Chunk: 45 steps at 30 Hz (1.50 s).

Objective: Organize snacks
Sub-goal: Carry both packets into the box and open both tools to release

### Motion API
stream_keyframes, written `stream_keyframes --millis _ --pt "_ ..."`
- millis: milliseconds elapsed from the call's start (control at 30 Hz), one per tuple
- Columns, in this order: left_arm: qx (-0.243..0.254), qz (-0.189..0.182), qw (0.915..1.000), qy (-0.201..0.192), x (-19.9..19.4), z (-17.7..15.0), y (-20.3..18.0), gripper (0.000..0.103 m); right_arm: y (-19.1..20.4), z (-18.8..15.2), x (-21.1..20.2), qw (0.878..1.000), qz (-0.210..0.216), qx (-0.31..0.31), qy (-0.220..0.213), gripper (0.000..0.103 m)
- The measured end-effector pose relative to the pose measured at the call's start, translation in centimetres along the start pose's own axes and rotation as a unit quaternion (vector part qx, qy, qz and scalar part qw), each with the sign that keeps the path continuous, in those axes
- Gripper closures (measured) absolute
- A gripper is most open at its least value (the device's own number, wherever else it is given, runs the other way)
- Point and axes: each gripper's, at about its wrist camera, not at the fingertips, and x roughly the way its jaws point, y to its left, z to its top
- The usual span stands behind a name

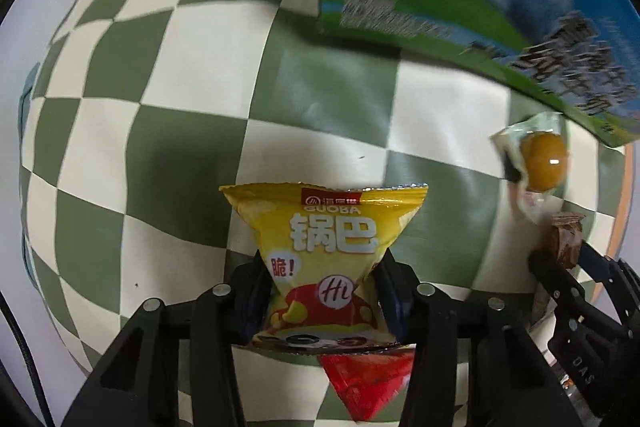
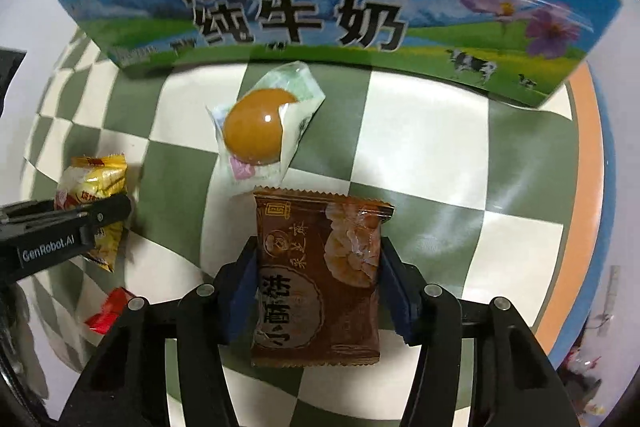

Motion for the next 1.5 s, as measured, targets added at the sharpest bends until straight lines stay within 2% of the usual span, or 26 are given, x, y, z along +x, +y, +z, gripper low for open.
stream_keyframes --millis 200,333,400,500,600,667,800,1000,1067,1100,1133,1167,1200,1233,1267,1333,1500 --pt "0.034 -0.041 0.9977 -0.042 -6.0 -0.9 -2.1 0.059 -4.0 0.2 -5.0 0.997 0.061 0.051 -0.026 0.044" --pt "0.054 -0.079 0.9921 -0.081 -11.2 1.0 -4.0 0.059 -6.5 0.1 -10.5 0.991 0.098 0.071 -0.063 0.044" --pt "0.061 -0.09 0.9892 -0.099 -13.2 2.4 -4.8 0.059 -7.6 1.3 -13.2 0.987 0.113 0.077 -0.089 0.044" --pt "0.068 -0.088 0.9864 -0.121 -15.5 5.5 -6.5 0.059 -7.8 3.7 -16.1 0.981 0.13 0.082 -0.117 0.044" --pt "0.074 -0.06 0.986 -0.136 -16.5 7.6 -7.3 0.059 -8.6 7.4 -18.0 0.977 0.13 0.081 -0.145 0.044" --pt "0.078 -0.036 0.9861 -0.142 -16.3 10.0 -7.5 0.059 -8.7 9.9 -17.9 0.977 0.123 0.077 -0.154 0.044" --pt "0.078 0.001 0.9899 -0.118 -14.6 14.0 -7.0 0.059 -8.9 14.5 -16.5 0.977 0.14 0.08 -0.138 0.044" --pt "0.072 0.021 0.9948 -0.069 -11.2 16.9 -6.2 0.057 -5.8 18.3 -10.8 0.978 0.168 0.088 -0.082 0.044" --pt "0.07 0.014 0.9964 -0.047 -10.1 17.3 -6.1 0.058 -5.2 18.7 -8.3 0.977 0.183 0.098 -0.055 0.043" --pt "0.065 0.009 0.9971 -0.04 -9.6 17.3 -5.9 0.057 -5.3 18.9 -7.3 0.975 0.193 0.108 -0.037 0.041" --pt "0.056 0.009 0.9978 -0.035 -9.2 17.3 -5.7 0.055 -4.7 19.2 -5.8 0.974 0.195 0.115 -0.025 0.031" --pt "0.051 0.006 0.9982 -0.032 -9.0 17.4 -5.6 0.047 -4.7 19.0 -5.0 0.973 0.195 0.122 -0.018 0.019" --pt "0.046 0.0 0.9986 -0.027 -8.7 17.4 -5.5 0.032 -4.8 18.9 -4.4 0.973 0.193 0.126 -0.014 0.016" --pt "0.043 -0.003 0.9988 -0.023 -8.5 17.4 -5.5 0.025 -4.8 18.9 -3.7 0.975 0.183 0.126 -0.013 0.014" --pt "0.039 -0.007 0.9989 -0.024 -8.4 17.4 -5.4 0.022 -5.0 18.8 -3.6 0.977 0.172 0.125 -0.011 0.011" --pt "0.037 -0.004 0.9989 -0.029 -8.4 17.4 -5.5 0.021 -5.5 18.8 -3.4 0.98 0.155 0.125 -0.009 0.007" --pt "0.031 -0.001 0.9989 -0.034 -8.5 17.5 -5.9 0.021 -6.4 18.8 -3.6 0.988 0.099 0.115 -0.016 0.007"
